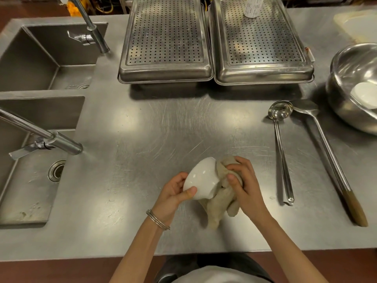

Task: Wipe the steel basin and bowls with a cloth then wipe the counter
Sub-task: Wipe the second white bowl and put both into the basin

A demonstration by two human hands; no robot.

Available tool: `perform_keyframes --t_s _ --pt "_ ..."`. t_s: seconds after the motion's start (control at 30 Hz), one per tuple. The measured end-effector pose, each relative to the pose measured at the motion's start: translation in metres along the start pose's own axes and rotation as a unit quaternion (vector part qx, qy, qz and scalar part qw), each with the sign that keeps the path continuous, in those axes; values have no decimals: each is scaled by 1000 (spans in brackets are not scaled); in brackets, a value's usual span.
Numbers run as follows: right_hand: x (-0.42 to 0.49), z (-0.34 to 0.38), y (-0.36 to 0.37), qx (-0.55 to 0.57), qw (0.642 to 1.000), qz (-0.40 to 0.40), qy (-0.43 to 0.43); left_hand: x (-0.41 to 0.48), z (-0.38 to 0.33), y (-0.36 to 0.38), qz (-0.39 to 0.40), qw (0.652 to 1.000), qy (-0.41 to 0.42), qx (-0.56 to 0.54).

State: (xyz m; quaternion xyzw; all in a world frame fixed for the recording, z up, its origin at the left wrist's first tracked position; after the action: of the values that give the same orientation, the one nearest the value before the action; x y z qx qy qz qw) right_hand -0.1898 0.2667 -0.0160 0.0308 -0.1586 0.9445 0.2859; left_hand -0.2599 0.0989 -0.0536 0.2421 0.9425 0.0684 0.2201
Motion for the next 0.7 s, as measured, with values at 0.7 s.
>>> perform_keyframes --t_s 0.7 --pt "8 -5 42 26 959 281 21 15 -7 20 186 956 -61 219"
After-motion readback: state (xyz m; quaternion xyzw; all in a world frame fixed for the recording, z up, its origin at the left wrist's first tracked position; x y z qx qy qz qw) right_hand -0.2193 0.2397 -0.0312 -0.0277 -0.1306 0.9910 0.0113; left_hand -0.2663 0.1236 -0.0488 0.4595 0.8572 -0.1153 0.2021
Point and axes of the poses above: each hand's wrist, its own x-axis towards the middle knuckle, its own y-axis out of the palm, z = x × y, the point moved 9 cm from there along x, towards the middle knuckle, and after that the axes turned 9 degrees about -z, right-handed, at the moved point
